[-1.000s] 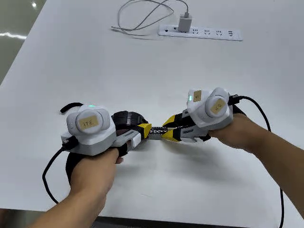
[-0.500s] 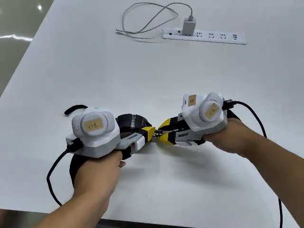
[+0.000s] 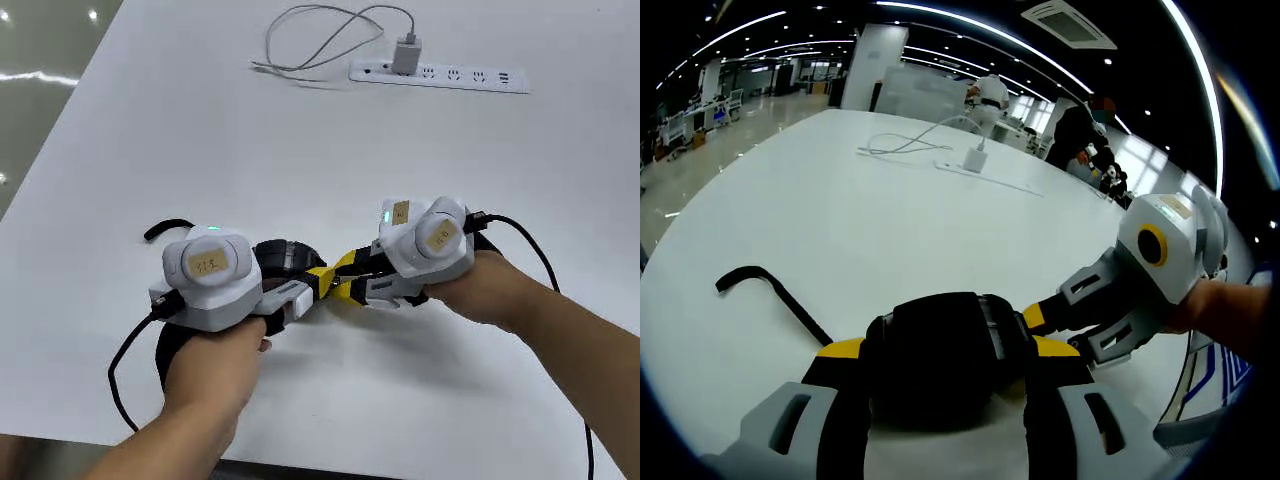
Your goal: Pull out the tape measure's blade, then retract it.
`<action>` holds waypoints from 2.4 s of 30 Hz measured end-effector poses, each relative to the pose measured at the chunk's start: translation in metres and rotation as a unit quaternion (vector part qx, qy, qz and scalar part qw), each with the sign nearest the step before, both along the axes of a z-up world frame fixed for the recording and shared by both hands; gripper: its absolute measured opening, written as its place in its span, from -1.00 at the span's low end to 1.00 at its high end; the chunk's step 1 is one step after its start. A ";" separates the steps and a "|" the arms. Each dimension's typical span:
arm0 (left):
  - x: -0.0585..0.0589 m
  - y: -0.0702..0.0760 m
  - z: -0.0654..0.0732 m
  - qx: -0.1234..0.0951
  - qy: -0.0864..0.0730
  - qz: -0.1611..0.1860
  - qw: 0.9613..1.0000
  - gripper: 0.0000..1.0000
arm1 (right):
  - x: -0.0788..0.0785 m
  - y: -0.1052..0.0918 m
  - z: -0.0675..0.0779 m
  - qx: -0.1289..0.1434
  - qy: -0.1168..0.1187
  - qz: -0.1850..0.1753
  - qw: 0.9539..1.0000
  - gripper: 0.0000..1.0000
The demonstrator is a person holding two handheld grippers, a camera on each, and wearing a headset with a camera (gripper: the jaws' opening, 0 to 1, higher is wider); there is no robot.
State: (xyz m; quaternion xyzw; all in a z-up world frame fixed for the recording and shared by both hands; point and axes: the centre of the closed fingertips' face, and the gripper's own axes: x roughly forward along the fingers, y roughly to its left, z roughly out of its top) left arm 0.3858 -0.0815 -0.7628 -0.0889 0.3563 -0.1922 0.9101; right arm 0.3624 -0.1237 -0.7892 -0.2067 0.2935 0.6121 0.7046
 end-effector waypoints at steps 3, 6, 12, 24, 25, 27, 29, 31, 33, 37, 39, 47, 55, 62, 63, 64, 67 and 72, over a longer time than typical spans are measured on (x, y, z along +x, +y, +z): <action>0.000 0.000 0.000 -0.001 -0.002 0.000 1.000 0.18 | 0.000 0.000 0.000 -0.001 0.003 -0.007 1.000 -0.77; 0.000 -0.001 0.000 -0.003 -0.008 -0.004 1.000 0.20 | -0.001 0.000 -0.001 -0.002 0.005 -0.008 1.000 -0.75; 0.000 -0.001 0.002 -0.016 -0.009 -0.001 1.000 0.21 | -0.004 -0.001 -0.001 -0.002 0.016 -0.016 1.000 -0.58; -0.002 -0.001 0.006 -0.040 -0.007 0.004 0.999 0.25 | -0.003 -0.002 0.006 0.009 0.023 -0.028 0.999 -0.55; -0.002 -0.001 0.006 -0.040 -0.007 0.004 0.999 0.24 | -0.004 -0.003 0.006 0.011 0.025 -0.031 0.999 -0.55; -0.003 0.000 0.007 -0.042 -0.008 0.002 0.999 0.21 | -0.004 -0.004 0.006 0.011 0.026 -0.034 0.999 -0.53; -0.004 0.001 0.006 -0.043 -0.007 0.003 0.999 0.18 | -0.004 -0.004 0.007 0.015 0.028 -0.037 0.999 -0.53; -0.004 0.000 0.007 -0.046 -0.008 0.002 0.999 0.20 | -0.004 -0.004 0.008 0.015 0.027 -0.038 0.999 -0.53; -0.006 -0.001 0.008 -0.046 -0.009 0.000 0.999 0.22 | -0.003 -0.004 0.011 0.017 0.026 -0.040 0.999 -0.52; -0.007 0.000 0.008 -0.037 -0.010 -0.008 0.999 0.22 | -0.001 -0.005 0.015 0.018 0.022 -0.048 0.998 -0.48; -0.008 0.000 0.008 -0.037 -0.010 -0.009 0.999 0.22 | -0.001 -0.006 0.015 0.017 0.024 -0.050 0.998 -0.46; -0.007 0.000 0.012 -0.031 -0.017 -0.013 0.999 0.25 | 0.000 -0.009 0.015 0.016 0.022 -0.058 0.998 -0.44; -0.010 0.005 0.020 -0.027 -0.028 -0.032 0.999 0.29 | -0.004 -0.018 0.021 0.020 0.021 -0.078 0.997 -0.36; -0.019 0.009 0.028 -0.002 -0.049 -0.082 0.995 0.35 | -0.009 -0.029 0.029 0.023 0.011 -0.096 0.995 -0.23; -0.020 0.010 0.029 -0.001 -0.051 -0.084 0.995 0.37 | -0.009 -0.029 0.032 0.024 0.009 -0.099 0.995 -0.22; -0.022 0.011 0.030 0.000 -0.052 -0.087 0.995 0.38 | -0.010 -0.031 0.033 0.023 0.007 -0.101 0.995 -0.19; -0.027 0.014 0.031 0.004 -0.057 -0.105 0.993 0.41 | -0.011 -0.035 0.038 0.026 0.002 -0.110 0.994 -0.13; -0.036 0.018 0.036 0.005 -0.061 -0.125 0.990 0.43 | -0.015 -0.043 0.045 0.026 -0.005 -0.125 0.992 -0.04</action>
